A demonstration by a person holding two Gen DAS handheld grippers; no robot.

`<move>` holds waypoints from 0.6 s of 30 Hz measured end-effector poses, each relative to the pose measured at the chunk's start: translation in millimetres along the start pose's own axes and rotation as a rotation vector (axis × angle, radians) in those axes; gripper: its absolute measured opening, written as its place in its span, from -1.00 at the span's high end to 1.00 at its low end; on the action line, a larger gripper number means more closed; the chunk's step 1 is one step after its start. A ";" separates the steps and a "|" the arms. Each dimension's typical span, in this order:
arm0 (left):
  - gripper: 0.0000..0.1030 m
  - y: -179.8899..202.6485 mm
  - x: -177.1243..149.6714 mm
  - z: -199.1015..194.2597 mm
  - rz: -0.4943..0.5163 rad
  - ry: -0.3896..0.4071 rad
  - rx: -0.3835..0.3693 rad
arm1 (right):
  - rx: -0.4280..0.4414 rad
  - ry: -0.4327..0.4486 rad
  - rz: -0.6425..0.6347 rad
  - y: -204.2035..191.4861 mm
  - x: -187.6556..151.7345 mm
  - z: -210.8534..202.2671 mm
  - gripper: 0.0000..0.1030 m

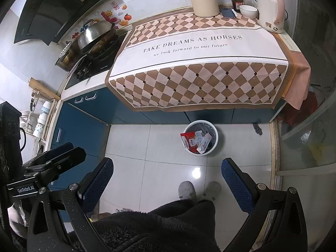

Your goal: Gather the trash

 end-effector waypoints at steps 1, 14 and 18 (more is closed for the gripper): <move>-1.00 -0.2 0.1 0.0 0.000 0.000 0.000 | 0.000 -0.001 -0.001 0.3 0.1 -0.1 -1.00; -1.00 0.3 0.9 0.0 0.000 0.000 0.000 | 0.009 -0.010 -0.010 -0.3 -1.8 3.8 -1.00; -1.00 2.3 -0.6 0.3 -0.001 0.000 0.000 | 0.010 -0.010 -0.008 -0.5 -1.7 3.7 -1.00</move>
Point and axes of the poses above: each gripper's, at about its wrist camera, not at the fingertips, and z roughly the way its jaws point, y to its right, x to its top, the point moved 5 cm from there along z, roughly the way its jaws point, and after that the axes turned 14 degrees about -z, right-handed, at the moved point
